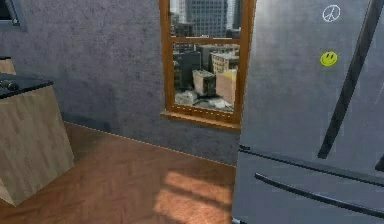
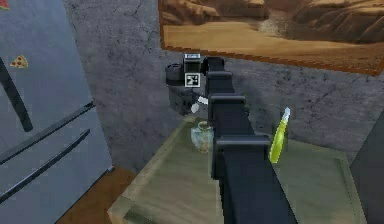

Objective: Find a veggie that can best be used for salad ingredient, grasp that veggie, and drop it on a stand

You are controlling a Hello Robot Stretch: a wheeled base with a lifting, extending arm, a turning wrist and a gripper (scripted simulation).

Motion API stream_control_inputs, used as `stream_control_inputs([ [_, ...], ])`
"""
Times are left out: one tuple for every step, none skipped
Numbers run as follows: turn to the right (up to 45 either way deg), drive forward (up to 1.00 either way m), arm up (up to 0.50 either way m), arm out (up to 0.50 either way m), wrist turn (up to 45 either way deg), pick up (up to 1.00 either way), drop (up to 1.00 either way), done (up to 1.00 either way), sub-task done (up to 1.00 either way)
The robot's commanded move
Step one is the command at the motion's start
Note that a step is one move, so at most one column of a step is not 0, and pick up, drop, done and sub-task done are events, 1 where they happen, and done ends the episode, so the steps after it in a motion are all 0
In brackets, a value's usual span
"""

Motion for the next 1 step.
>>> stream_control_inputs([
  [0.0, 0.00, 0.00, -0.10, 0.0, 0.00, 0.00, 0.00, 0.00],
])
